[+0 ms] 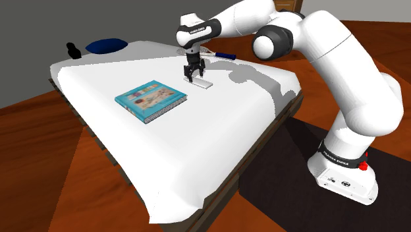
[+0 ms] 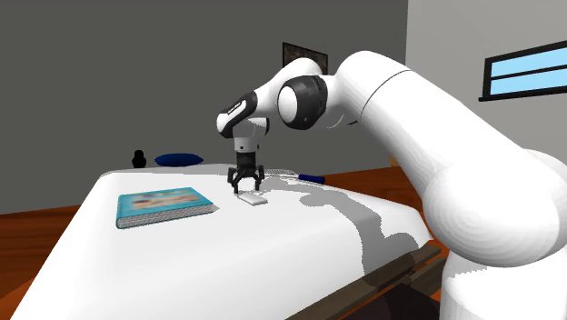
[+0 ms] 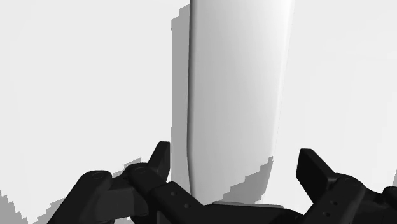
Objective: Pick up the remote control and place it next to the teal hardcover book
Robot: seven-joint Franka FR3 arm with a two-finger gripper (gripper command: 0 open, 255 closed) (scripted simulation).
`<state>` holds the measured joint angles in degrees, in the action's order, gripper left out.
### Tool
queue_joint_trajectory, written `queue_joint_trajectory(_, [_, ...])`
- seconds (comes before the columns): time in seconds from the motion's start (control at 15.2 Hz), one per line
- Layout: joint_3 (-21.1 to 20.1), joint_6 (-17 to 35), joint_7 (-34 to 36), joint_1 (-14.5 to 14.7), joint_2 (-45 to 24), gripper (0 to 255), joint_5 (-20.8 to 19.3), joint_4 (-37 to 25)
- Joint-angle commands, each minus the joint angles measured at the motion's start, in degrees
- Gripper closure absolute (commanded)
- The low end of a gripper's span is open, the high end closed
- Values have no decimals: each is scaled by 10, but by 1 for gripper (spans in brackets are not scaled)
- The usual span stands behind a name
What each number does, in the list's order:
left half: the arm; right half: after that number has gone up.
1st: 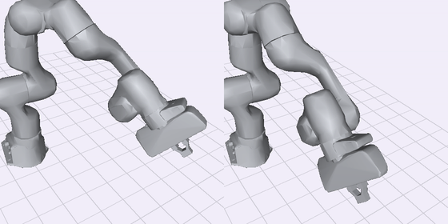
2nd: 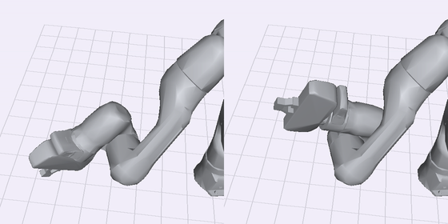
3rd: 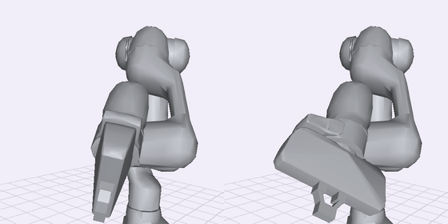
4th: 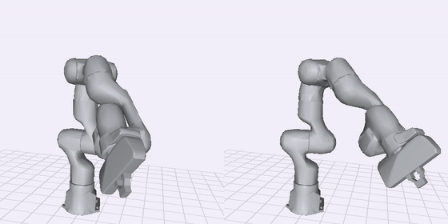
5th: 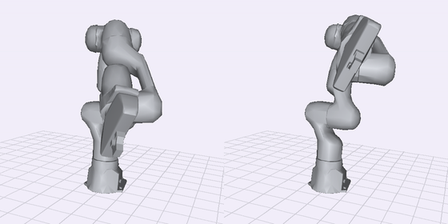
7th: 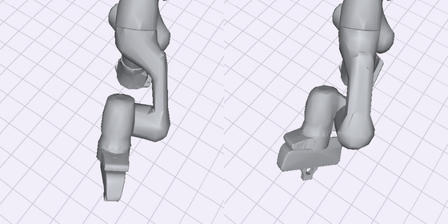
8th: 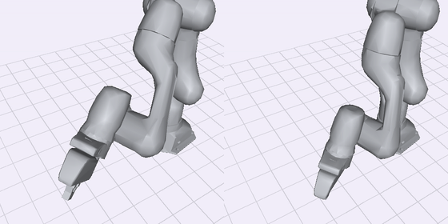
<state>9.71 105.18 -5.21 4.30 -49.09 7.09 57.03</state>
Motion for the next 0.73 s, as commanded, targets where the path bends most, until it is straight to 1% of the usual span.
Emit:
queue_joint_trajectory(0.0, [1, -27, 1, -2, 4, 0, -1, -23])
queue_joint_trajectory(0.13, [1, -62, 2, -5, 2, 0, -1, -60])
queue_joint_trajectory(0.66, [1, -62, 2, -4, 3, 0, -1, -60])
